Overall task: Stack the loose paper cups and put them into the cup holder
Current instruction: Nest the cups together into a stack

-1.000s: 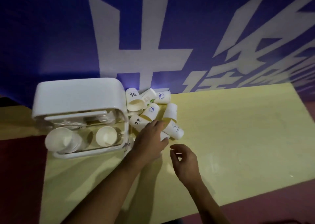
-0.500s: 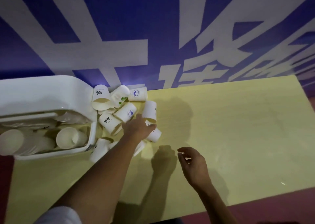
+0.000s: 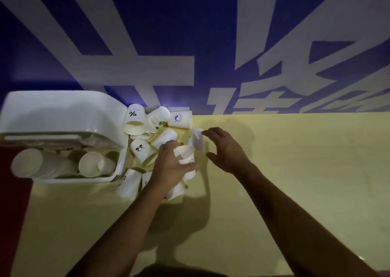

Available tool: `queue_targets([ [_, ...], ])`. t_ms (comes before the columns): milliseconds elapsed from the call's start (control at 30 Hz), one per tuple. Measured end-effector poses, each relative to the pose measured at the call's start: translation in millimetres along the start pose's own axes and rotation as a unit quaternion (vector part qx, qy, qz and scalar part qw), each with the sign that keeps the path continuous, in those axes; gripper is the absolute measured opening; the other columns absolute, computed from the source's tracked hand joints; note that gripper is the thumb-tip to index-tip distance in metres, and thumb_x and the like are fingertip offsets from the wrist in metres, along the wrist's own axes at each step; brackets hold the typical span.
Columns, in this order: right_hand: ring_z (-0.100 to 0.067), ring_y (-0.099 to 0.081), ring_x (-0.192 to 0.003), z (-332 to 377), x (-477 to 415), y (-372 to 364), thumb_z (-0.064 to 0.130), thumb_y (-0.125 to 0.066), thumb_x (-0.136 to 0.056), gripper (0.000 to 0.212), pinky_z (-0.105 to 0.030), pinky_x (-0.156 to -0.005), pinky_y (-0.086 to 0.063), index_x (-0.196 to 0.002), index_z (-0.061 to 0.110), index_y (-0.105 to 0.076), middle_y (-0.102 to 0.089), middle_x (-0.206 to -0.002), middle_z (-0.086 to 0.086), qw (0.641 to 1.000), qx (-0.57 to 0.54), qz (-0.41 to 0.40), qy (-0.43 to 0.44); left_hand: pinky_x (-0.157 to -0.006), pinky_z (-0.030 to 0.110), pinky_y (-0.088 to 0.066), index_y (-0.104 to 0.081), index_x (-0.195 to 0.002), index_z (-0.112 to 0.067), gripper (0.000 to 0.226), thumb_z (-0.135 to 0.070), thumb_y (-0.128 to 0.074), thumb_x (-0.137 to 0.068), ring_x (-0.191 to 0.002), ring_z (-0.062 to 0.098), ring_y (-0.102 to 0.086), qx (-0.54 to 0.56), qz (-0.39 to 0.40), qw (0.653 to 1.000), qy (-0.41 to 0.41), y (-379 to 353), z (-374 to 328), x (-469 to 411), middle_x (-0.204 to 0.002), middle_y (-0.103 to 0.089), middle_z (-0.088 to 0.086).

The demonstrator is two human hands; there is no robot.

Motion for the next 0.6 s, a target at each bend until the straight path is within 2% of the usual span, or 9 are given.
queue_targets([
  [67, -0.028, -0.043, -0.138, 26, -23, -18, 0.021, -0.081, -0.08, 0.081, -0.043, -0.106, -0.046, -0.152, 0.027, -0.044, -0.04, -0.158, -0.002, 0.983, 0.144, 0.064, 0.094, -0.097, 0.032, -0.043, -0.048, -0.143, -0.022, 0.081, -0.042, -0.088, -0.075, -0.121, 0.012, -0.047, 0.002, -0.023, 0.999, -0.027, 18, 0, 15, -0.137, -0.048, -0.004],
  [133, -0.03, -0.029, -0.148, 42, -34, -40, 0.022, -0.075, -0.086, 0.079, -0.044, -0.115, -0.034, -0.155, 0.031, -0.037, -0.028, -0.165, 0.0, 0.944, 0.249, 0.125, 0.175, -0.097, 0.031, -0.041, -0.046, -0.145, -0.022, 0.07, -0.041, -0.079, -0.086, -0.121, 0.008, -0.045, -0.001, -0.034, 0.998, -0.046, 33, 4, 30, -0.139, -0.046, -0.007],
  [233, -0.031, -0.021, -0.152, 41, -40, -63, 0.016, -0.064, -0.093, 0.073, -0.041, -0.12, -0.024, -0.158, 0.031, -0.033, -0.021, -0.168, 0.0, 0.896, 0.336, 0.185, 0.223, -0.092, 0.015, -0.04, -0.044, -0.146, -0.019, 0.061, -0.035, -0.071, -0.093, -0.112, -0.007, -0.045, 0.011, -0.042, 0.997, -0.066, 51, 16, 46, -0.138, -0.043, -0.01],
  [300, -0.031, -0.028, -0.15, 37, -41, -70, 0.01, -0.063, -0.091, 0.068, -0.04, -0.12, -0.025, -0.153, 0.028, -0.043, -0.031, -0.164, -0.001, 0.888, 0.346, 0.192, 0.235, -0.085, 0.0, -0.035, -0.046, -0.145, -0.017, 0.057, -0.026, -0.072, -0.094, -0.112, -0.008, -0.046, 0.016, -0.046, 0.997, -0.066, 59, 26, 51, -0.141, -0.047, -0.006],
  [333, -0.033, -0.037, -0.146, 38, -40, -72, 0.007, -0.066, -0.087, 0.063, -0.042, -0.118, -0.029, -0.146, 0.025, -0.052, -0.042, -0.158, -0.004, 0.887, 0.342, 0.182, 0.253, -0.086, 0.0, -0.036, -0.047, -0.144, -0.018, 0.058, -0.024, -0.073, -0.093, -0.116, -0.002, -0.047, 0.016, -0.05, 0.996, -0.067, 63, 30, 52, -0.141, -0.05, -0.005],
  [433, -0.038, -0.062, -0.124, 41, -37, -75, 0.0, -0.087, -0.064, 0.062, -0.045, -0.104, -0.05, -0.121, 0.018, -0.072, -0.066, -0.133, -0.01, 0.878, 0.34, 0.135, 0.308, -0.097, 0.023, -0.046, -0.051, -0.14, -0.023, 0.064, -0.024, -0.083, -0.084, -0.122, 0.006, -0.051, 0.034, -0.063, 0.995, -0.073, 74, 41, 57, -0.137, -0.054, -0.009],
  [467, -0.037, -0.065, -0.119, 42, -36, -73, 0.0, -0.091, -0.057, 0.066, -0.046, -0.099, -0.053, -0.118, 0.017, -0.074, -0.068, -0.128, -0.011, 0.878, 0.334, 0.127, 0.318, -0.097, 0.021, -0.044, -0.052, -0.139, -0.024, 0.067, -0.025, -0.086, -0.081, -0.12, 0.005, -0.051, 0.043, -0.063, 0.994, -0.073, 77, 43, 58, -0.135, -0.055, -0.011],
  [533, -0.035, -0.063, -0.123, 46, -37, -71, 0.005, -0.093, -0.056, 0.072, -0.043, -0.1, -0.053, -0.123, 0.019, -0.071, -0.067, -0.131, -0.008, 0.877, 0.332, 0.137, 0.318, -0.092, 0.006, -0.039, -0.055, -0.136, -0.024, 0.07, -0.028, -0.091, -0.075, -0.116, 0.001, -0.053, 0.07, -0.057, 0.993, -0.071, 82, 45, 60, -0.132, -0.057, -0.012],
  [600, -0.029, -0.045, -0.141, 38, -40, -70, 0.021, -0.089, -0.072, 0.081, -0.04, -0.113, -0.04, -0.145, 0.022, -0.052, -0.05, -0.151, -0.004, 0.884, 0.346, 0.176, 0.26, -0.085, -0.001, -0.037, -0.057, -0.134, -0.025, 0.071, -0.029, -0.093, -0.073, -0.112, -0.011, -0.052, 0.092, -0.053, 0.992, -0.067, 88, 47, 63, -0.129, -0.057, -0.015],
])
Point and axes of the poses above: each hand's wrist, its own x-axis away from the middle knuckle, its own y-axis out of the back of the hand, z = x × y, the point moved 10 cm from there along -x, towards the middle knuckle
